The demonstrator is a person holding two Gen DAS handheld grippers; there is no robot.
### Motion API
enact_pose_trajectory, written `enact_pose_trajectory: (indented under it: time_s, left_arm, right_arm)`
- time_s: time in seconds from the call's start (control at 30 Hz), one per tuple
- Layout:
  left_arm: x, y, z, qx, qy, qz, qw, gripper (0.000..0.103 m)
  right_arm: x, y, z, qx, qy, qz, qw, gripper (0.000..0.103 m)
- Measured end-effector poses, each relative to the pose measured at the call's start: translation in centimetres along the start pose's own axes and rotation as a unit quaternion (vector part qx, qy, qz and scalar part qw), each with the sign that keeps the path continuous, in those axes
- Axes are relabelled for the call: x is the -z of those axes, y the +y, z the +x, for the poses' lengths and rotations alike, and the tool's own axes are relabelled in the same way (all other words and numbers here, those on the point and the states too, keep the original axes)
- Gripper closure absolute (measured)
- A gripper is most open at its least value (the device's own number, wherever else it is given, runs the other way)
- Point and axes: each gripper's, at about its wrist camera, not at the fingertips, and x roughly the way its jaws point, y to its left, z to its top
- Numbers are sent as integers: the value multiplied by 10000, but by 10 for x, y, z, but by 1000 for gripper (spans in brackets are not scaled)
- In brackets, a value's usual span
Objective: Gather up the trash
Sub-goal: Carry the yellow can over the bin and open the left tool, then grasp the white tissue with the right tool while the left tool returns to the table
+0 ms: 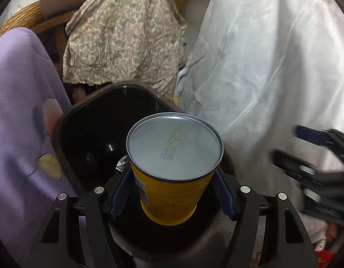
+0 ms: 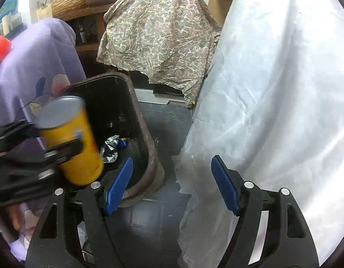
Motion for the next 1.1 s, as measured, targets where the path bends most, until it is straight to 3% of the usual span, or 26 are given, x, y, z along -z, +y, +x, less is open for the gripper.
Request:
enact_pose_trajectory:
  time_s: [0.23,0.4,0.53,0.6,0.73,0.83,1.0,1.1]
  left_arm:
    - [-13,27,66,-132,972,-365,9945,36]
    - [-14,37,102,-482,1387,-321,9886,37]
    - [-14,39,121,-443,1798,-362,9820,37]
    - [-17,38,120,-485,1821,-309,9816,36]
    - [-25,35,112,-567,1909,-176,9798,25]
    - [-32,36,98,-504,1711,-235,9837,15]
    - [-34,38,68,-469,1428,-318,9881,15]
    - [-30,32,35,-508,1015,-134,9934,15]
  right_arm:
    - [19,29,6,-15,-216,-198,9996,30]
    - [26,36,6,-194,-289,-93,9993,30]
    - [29,42,4,-259,-303,-57,9992,29]
    - [29,43,5,-292,-293,-38,9991,29]
    - [34,42,2,-277,-307,1,9991,29]
    - [36,39,1,-283,-318,70,9991,28]
    - [38,38,-3,-251,-374,121,9989,28]
    - [40,39,-9,-208,-441,96,9988,27]
